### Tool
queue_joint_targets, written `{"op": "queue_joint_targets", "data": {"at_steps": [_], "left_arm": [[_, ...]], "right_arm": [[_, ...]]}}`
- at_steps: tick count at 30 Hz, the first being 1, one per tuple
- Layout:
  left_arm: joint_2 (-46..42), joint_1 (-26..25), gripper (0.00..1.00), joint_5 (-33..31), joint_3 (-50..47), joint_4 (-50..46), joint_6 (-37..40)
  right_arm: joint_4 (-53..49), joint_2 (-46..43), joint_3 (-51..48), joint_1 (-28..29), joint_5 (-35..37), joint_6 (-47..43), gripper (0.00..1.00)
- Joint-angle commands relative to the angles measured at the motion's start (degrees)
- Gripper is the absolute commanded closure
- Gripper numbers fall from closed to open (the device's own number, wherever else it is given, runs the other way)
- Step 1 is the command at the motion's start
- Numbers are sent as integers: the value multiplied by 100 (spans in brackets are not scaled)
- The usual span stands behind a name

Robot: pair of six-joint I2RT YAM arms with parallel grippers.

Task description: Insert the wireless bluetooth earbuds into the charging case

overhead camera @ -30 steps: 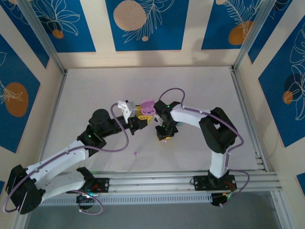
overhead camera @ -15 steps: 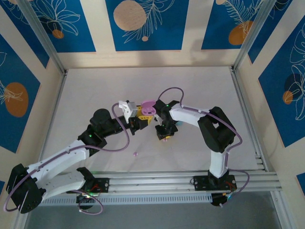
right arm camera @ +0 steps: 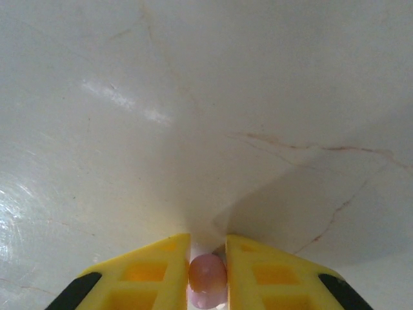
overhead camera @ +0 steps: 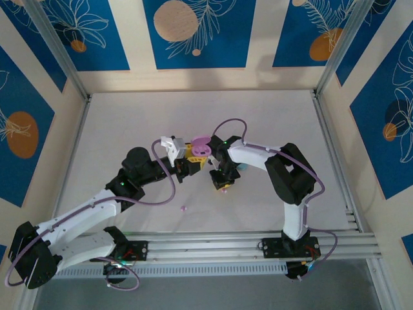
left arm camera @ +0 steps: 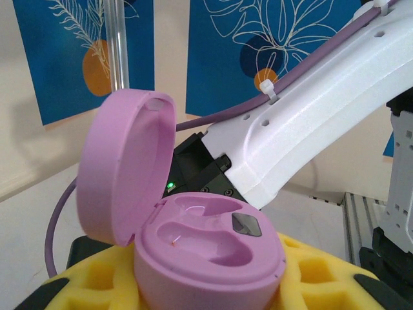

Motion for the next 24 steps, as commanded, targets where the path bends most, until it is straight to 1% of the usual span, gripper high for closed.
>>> {"op": "queue_joint_targets", "data": {"at_steps": [1, 7, 15, 18, 20, 24], "left_arm": [[-18, -45, 70, -31, 173, 80, -13], [-10, -43, 70, -38, 172, 80, -25], [14, -45, 70, -23, 189, 80, -35], [23, -45, 70, -5, 191, 89, -40], [29, -42, 70, -5, 202, 89, -41], [29, -42, 70, 6, 206, 71, -48]], "right_arm": [[-220, 24, 149, -9, -34, -27, 78], [-308, 54, 164, -9, -130, -57, 73], [-361, 141, 184, 0, -201, -84, 73], [-357, 210, 187, -9, -171, -73, 74], [-339, 225, 193, -11, -183, -71, 78], [-335, 148, 180, -27, -190, -20, 81]]}}
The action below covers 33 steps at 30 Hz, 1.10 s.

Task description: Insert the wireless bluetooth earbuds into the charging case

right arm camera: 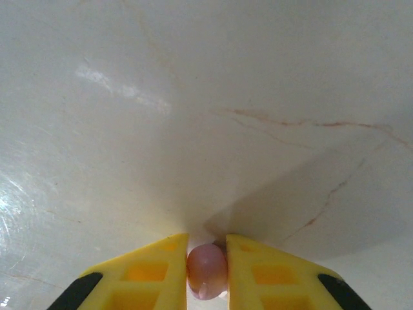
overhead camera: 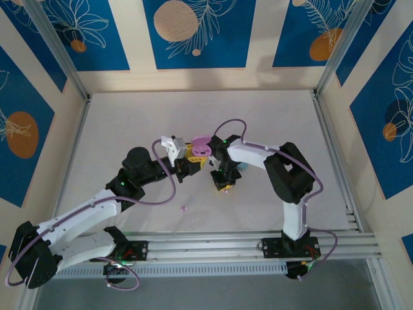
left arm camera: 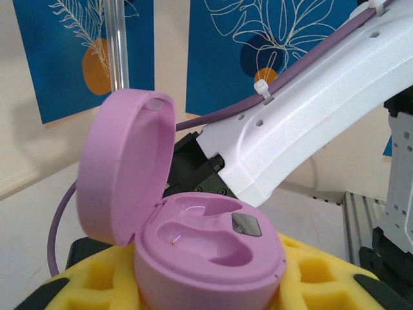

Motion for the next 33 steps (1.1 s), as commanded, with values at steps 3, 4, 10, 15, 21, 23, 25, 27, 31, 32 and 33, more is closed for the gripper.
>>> {"op": "queue_joint_targets", "data": {"at_steps": [3, 4, 10, 15, 21, 23, 25, 27, 31, 32, 33], "left_arm": [[-3, -46, 70, -15, 207, 48, -17], [-12, -48, 70, -25, 206, 49, -11], [13, -45, 70, -77, 154, 131, 33], [76, -42, 70, -8, 173, 199, 50], [36, -43, 70, 2, 136, 225, 116], [6, -42, 70, -17, 116, 225, 145], [-12, -49, 70, -23, 99, 221, 190], [-38, -43, 70, -33, 97, 183, 239], [-99, -42, 70, -16, 79, 133, 338], [-115, -42, 70, -18, 83, 109, 373], [-126, -43, 70, -16, 75, 76, 412]], "right_arm": [[-15, -136, 41, -89, -265, 63, 81], [14, -229, 12, -120, -347, 87, 81], [238, -995, -184, -395, -904, 303, 81], [538, -1703, -398, -709, -1571, 580, 81], [764, -2414, -539, -1086, -2287, 788, 81], [834, -2630, -571, -1222, -2504, 864, 81], [885, -2791, -594, -1339, -2721, 915, 81], [929, -2939, -606, -1433, -2899, 974, 81], [1099, -3195, -675, -1634, -3316, 1133, 81], [1162, -3241, -700, -1683, -3462, 1186, 81], [1208, -3297, -711, -1739, -3596, 1230, 81]]}}
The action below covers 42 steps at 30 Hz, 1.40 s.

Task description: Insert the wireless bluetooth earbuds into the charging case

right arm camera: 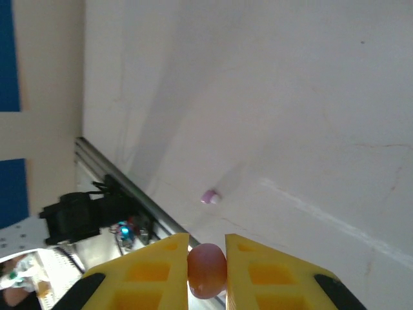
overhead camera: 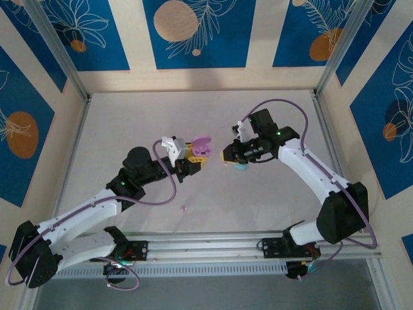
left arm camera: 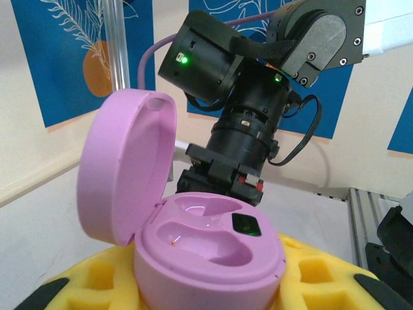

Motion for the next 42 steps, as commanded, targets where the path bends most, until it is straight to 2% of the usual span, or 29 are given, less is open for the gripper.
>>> {"op": "queue_joint_targets", "data": {"at_steps": [1, 6, 11, 17, 27, 32, 42], "left_arm": [[-146, -47, 70, -10, 74, 28, 255], [-199, -43, 70, -35, 109, -269, 471], [-291, -47, 70, -92, 110, -470, 609], [-257, -49, 70, -33, 104, -467, 650], [-155, -44, 70, 167, 34, -196, 694], [5, -47, 70, 403, 34, 132, 652], [271, -50, 70, 788, 104, 572, 422]], "right_arm": [[195, -245, -110, -168, -813, 267, 81], [739, -558, -263, -505, -1773, 720, 80], [2311, -765, -793, -962, -3287, 2038, 80], [3687, -684, -1165, -1081, -4073, 3177, 78], [3045, -843, -859, -978, -3681, 2948, 78], [2760, -1178, -569, -722, -3439, 2279, 78], [2793, -1208, -308, -123, -3204, 1828, 78]]}}
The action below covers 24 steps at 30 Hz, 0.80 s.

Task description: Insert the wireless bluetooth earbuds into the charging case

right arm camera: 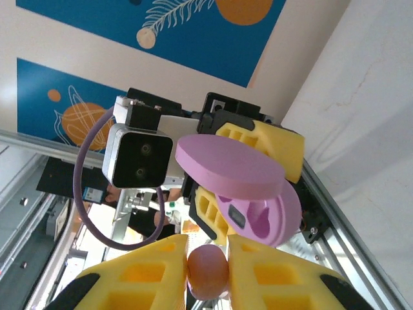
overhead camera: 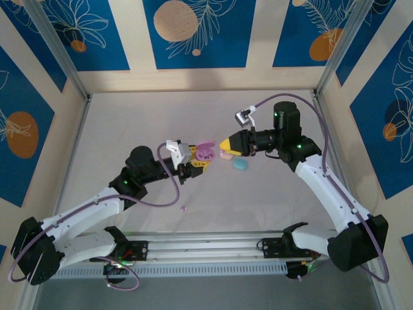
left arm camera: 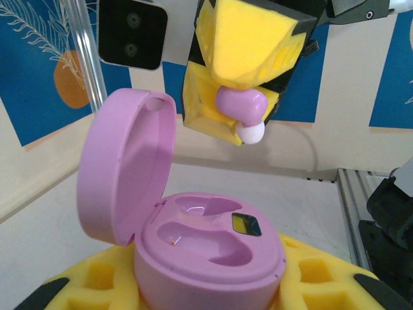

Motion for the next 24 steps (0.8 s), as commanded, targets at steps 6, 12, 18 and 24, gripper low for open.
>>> {"op": "queue_joint_targets", "data": {"at_steps": [6, 12, 18, 24], "left_arm": [[61, -52, 70, 297, 128, 424, -138], [61, -51, 70, 308, 136, 459, -174], [62, -51, 70, 299, 145, 446, -191], [62, -64, 70, 301, 141, 460, -191]], "right_arm": [[-177, 122, 238, 295, 240, -346, 78], [-212, 174, 291, 340, 278, -411, 78], [-213, 189, 300, 366, 301, -408, 78], [-238, 182, 309, 384, 328, -410, 78]]}}
